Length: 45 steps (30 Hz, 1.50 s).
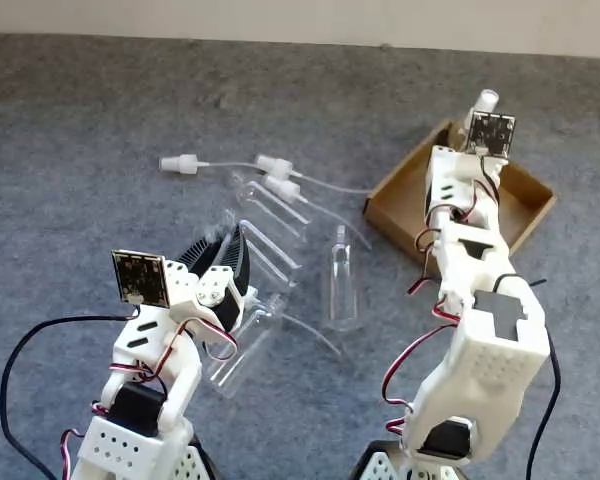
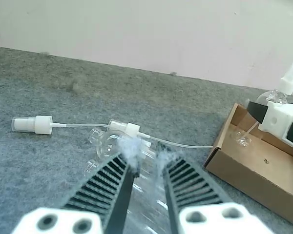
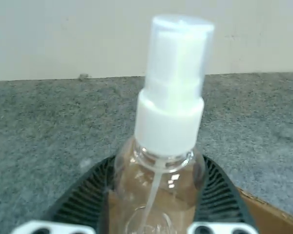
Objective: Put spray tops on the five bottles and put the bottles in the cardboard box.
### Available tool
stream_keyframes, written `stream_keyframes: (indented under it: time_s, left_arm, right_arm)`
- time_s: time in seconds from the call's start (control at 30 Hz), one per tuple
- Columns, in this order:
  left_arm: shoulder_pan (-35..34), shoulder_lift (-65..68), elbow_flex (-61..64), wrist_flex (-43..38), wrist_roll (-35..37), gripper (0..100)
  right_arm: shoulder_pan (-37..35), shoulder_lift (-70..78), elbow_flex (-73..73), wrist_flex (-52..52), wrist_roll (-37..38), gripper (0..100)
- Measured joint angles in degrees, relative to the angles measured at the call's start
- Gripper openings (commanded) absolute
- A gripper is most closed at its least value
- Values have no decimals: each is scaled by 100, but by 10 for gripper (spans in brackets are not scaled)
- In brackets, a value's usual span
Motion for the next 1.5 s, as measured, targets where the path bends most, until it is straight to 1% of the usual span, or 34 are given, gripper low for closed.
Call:
stream_keyframes:
  time_s: [1.03, 1.27, 1.5]
  left_arm:
    - [0, 0, 0, 0, 0, 6]
    - [0, 0, 0, 0, 0, 6]
    - [0, 0, 0, 0, 0, 6]
  right_arm:
    - [0, 9, -167, 0, 0, 102]
    - [0, 589, -413, -105, 9, 102]
    - [0, 677, -510, -149, 0, 103]
